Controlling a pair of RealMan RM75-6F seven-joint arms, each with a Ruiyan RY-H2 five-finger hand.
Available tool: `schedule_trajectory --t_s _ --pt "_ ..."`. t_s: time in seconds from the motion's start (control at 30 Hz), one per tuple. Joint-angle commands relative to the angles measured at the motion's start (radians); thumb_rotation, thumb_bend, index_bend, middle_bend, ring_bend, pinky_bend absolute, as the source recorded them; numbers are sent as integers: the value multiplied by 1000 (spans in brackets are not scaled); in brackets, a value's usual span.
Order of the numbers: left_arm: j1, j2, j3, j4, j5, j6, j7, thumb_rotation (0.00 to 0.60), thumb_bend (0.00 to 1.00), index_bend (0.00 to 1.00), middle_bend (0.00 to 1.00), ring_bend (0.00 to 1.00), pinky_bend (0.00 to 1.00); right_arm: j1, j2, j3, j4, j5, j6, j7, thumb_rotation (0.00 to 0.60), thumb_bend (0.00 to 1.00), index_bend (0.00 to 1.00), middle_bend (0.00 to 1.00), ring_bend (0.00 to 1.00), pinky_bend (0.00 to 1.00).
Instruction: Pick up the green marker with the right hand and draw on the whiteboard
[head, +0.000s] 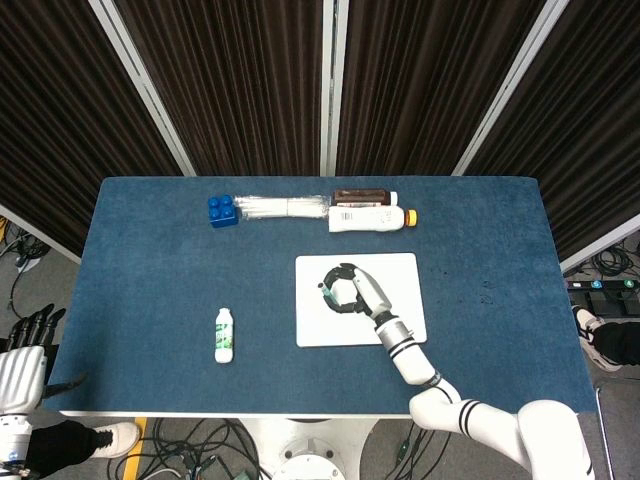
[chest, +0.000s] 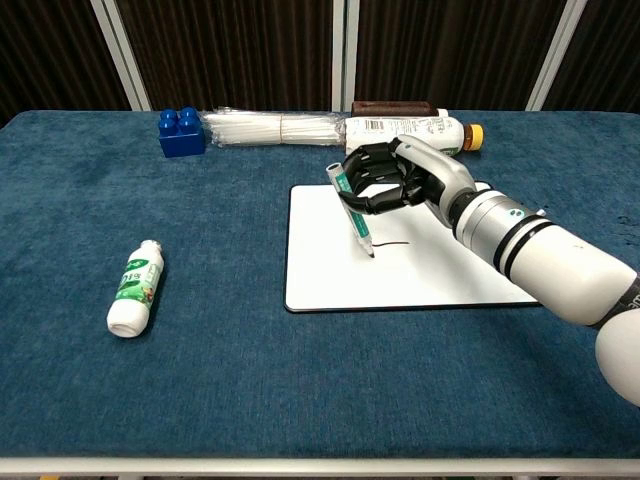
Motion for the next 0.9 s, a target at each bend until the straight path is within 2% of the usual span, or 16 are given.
schedule_trajectory --t_s 0.03,0.27,0.47,0.57,0.67,0.77,0.9 --pt "0 0 1 0 1 0 -1 600 0 91 0 0 0 -7 5 -5 12 1 2 -7 600 541 692 600 347 117" --pt "-5 -7 -1 10 6 -5 -8 600 0 91 0 0 0 -84 110 -28 -53 14 43 -34 600 541 692 604 347 117" --pt "-10 -8 -4 10 17 1 -5 600 0 91 0 0 0 -123 203 -26 -180 -15 110 -24 600 540 693 597 346 117" --pt "-11 -6 -4 7 17 -1 -3 600 0 91 0 0 0 -142 270 -37 -255 -28 129 -74 600 529 694 596 339 117" --pt "-13 -6 -2 5 19 -5 -3 600 0 91 0 0 0 -155 356 -63 -298 -42 144 -251 600 523 699 595 334 117" --pt "-14 -5 -1 2 21 -6 0 600 0 91 0 0 0 -167 471 -116 -337 -46 130 -560 600 518 700 590 331 111" --pt "-16 -3 1 -6 25 -6 7 600 0 91 0 0 0 -194 551 -163 -368 7 130 -945 600 478 696 572 304 83"
